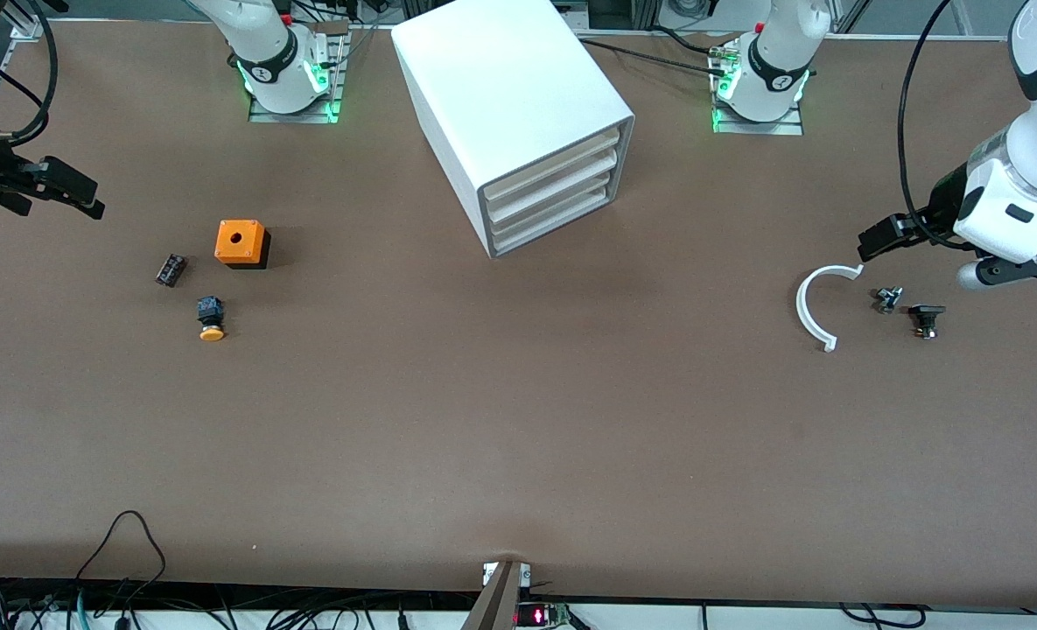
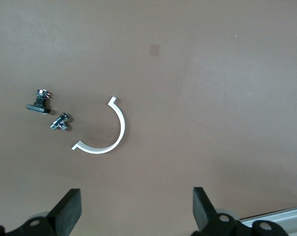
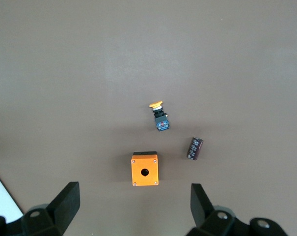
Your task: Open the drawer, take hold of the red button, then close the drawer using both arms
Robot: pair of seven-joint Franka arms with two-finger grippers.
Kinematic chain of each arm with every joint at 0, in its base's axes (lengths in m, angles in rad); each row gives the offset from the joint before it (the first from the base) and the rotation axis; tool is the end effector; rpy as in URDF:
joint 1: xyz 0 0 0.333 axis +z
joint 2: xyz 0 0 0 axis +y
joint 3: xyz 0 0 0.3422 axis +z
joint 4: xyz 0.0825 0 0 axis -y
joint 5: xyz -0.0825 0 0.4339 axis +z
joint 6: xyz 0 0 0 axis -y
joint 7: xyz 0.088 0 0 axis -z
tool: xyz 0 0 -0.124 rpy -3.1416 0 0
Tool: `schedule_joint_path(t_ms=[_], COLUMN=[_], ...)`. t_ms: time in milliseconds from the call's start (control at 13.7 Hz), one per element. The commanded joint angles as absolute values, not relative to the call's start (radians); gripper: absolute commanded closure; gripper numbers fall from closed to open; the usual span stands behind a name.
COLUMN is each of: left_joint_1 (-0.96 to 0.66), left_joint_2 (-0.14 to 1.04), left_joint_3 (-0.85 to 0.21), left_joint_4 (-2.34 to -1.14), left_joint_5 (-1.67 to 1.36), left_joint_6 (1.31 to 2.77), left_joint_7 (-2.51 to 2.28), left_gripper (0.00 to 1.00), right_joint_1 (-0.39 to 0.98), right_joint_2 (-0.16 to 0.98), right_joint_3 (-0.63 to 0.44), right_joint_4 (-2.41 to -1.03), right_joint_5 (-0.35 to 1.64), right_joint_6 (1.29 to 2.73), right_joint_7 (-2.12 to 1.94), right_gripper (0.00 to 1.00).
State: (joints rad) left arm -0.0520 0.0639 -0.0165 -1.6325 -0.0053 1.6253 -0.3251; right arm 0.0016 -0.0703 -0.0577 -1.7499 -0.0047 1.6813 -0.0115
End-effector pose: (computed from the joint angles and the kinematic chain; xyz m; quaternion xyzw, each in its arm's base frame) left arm 0.6225 -0.0431 0.5668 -0.9911 -0.1281 0.0355 0.0038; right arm 0.5858 -0.0344 0.5911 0.9998 -0.0220 0.0008 0.0003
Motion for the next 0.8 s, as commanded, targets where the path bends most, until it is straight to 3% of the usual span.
schedule_joint_path(t_ms=[0,728], left_joint_1=[-0.054,-0.052], left_joint_2=[0.083,0.083], left_joint_3=[-0.018,-0.018], left_joint_4=[-1.594,-1.594], left_joint_5=[0.015,0.015], left_joint_6=[1.597,1.595], left_joint_7=[-0.307,-0.307], left_gripper=[0.00,0.00], right_joint_1=[-0.009,0.070], right_joint_2=[-0.058,0.112], right_joint_3=[-0.051,-0.048], right_joint_4=[-1.727,-1.648], right_joint_5=[-0.008,-0.005], right_joint_6=[1.680,1.683], right_joint_7=[-0.023,-0.021], right_gripper=[0.00,0.00])
